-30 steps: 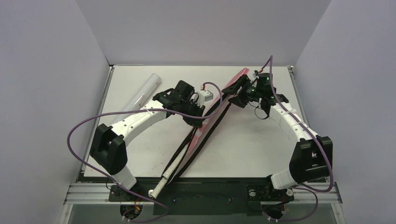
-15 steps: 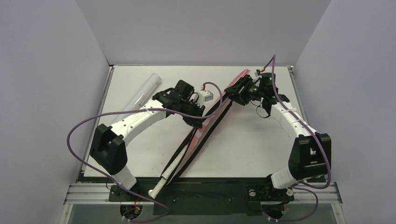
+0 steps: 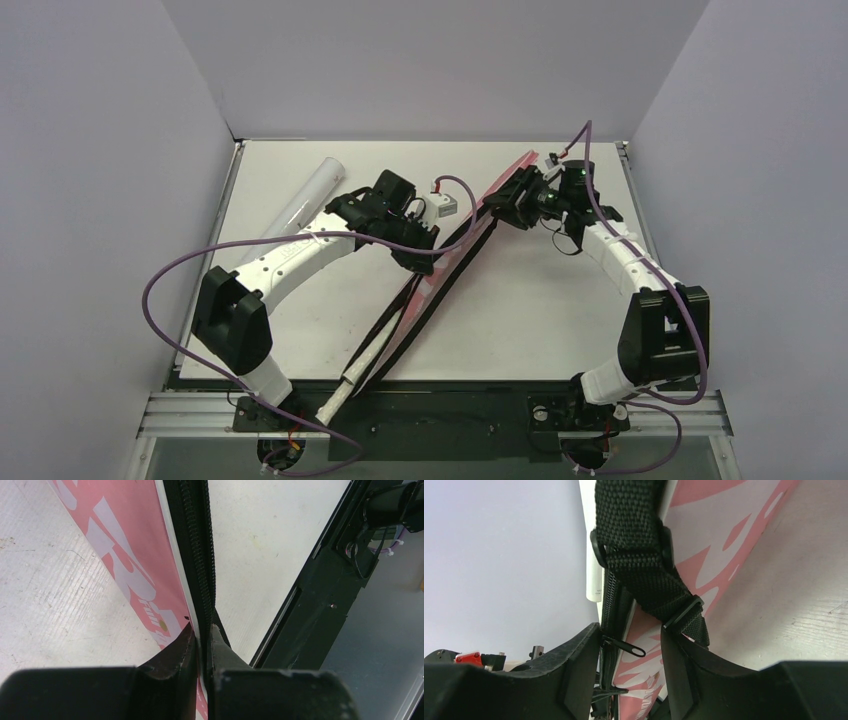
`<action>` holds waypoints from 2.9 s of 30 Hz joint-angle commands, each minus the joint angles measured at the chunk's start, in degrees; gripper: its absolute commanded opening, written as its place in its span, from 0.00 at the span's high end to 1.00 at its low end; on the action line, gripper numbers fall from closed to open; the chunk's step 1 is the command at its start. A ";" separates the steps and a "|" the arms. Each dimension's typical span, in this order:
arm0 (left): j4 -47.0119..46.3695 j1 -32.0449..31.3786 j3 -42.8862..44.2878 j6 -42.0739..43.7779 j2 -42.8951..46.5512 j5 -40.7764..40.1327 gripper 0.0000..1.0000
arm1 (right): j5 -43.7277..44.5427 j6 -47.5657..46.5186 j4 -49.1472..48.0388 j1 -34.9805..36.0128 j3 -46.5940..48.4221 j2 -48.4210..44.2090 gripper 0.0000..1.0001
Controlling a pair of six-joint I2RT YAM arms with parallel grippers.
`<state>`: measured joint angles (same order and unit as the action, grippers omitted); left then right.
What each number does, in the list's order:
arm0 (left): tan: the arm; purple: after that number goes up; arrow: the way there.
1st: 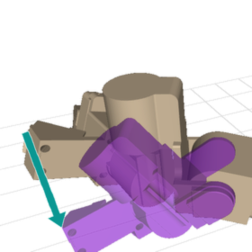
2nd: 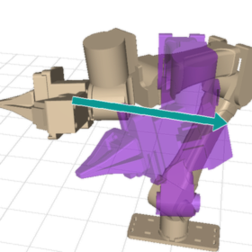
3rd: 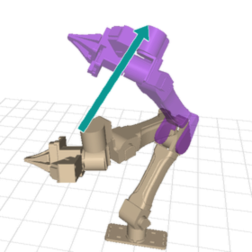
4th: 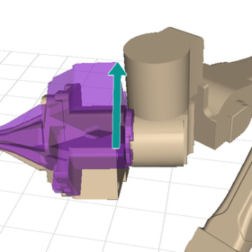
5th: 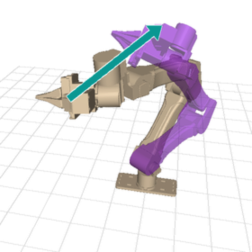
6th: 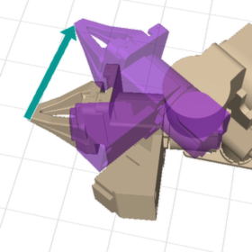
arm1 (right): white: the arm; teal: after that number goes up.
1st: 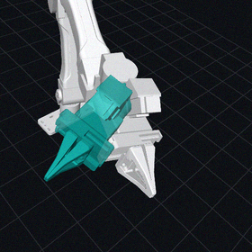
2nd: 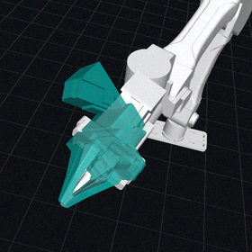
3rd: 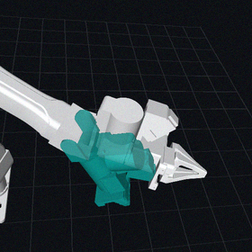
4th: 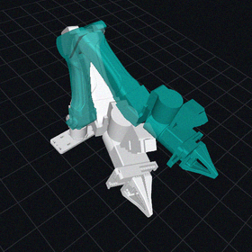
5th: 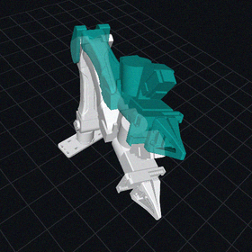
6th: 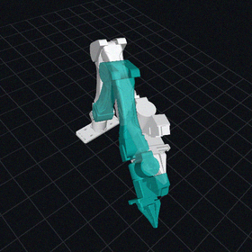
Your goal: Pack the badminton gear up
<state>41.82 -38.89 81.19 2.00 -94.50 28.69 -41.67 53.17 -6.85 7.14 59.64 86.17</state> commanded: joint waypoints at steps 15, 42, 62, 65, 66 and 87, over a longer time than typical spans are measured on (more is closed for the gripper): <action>-1.23 0.10 3.99 0.77 3.99 4.71 1.00 | -6.01 -0.17 -6.68 -3.26 -0.64 -1.36 0.62; -1.92 -0.06 3.53 0.76 3.58 4.54 1.00 | -7.49 -1.28 -2.56 -3.62 0.37 -5.83 0.75; -2.09 -0.12 4.06 0.60 3.32 3.67 1.00 | -5.31 1.78 -4.14 -0.29 -2.97 -6.39 1.00; -2.18 -0.10 4.19 0.59 3.04 3.50 1.00 | -4.39 3.33 -5.43 3.29 -4.15 -6.95 1.00; -2.18 -0.08 4.34 0.57 2.98 3.42 1.00 | -4.25 3.42 -5.44 5.12 -4.29 -7.01 1.00; -4.79 0.19 5.67 -1.04 2.27 1.36 1.00 | -4.61 8.57 -10.30 27.60 -9.93 -6.01 1.00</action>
<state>44.45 -38.48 81.58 2.11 -94.41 28.29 -41.85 60.18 -13.30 30.06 50.13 80.09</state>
